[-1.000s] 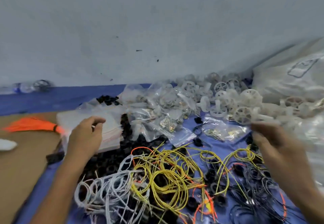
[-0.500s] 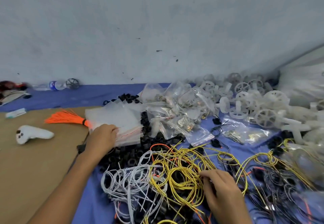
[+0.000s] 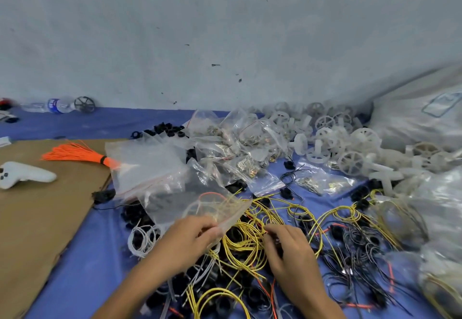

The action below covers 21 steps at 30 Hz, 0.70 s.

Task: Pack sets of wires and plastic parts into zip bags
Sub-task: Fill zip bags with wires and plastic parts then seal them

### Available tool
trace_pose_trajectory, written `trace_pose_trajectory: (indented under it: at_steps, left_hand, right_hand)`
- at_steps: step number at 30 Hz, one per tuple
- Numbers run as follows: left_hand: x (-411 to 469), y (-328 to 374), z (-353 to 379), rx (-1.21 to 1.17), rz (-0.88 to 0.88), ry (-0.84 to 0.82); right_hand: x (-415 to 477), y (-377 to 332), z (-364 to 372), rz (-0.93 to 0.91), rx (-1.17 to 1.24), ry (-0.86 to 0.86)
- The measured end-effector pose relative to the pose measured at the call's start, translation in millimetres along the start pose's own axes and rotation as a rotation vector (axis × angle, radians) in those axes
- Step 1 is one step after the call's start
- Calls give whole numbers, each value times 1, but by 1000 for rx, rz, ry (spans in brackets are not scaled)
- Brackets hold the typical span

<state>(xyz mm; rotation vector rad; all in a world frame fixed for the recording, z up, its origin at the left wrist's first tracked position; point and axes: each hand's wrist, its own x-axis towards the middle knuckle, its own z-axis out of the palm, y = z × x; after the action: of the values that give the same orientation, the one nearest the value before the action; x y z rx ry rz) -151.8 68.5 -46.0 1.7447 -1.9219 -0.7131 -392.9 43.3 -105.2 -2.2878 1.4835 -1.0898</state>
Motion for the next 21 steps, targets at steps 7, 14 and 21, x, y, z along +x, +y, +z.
trace_pose_trajectory:
  at_steps: [7,14,21]
  left_hand:
    - [-8,9,24,-388,-121,123]
    - [-25,28,34,-750,-151,174]
    - [-34,32,20,-889,-264,433]
  right_hand:
    - [-5,-41,-19,-213,110,-40]
    - [2,-68,-21,270,545,-136]
    - [-5,-59,-26,91,240,-153]
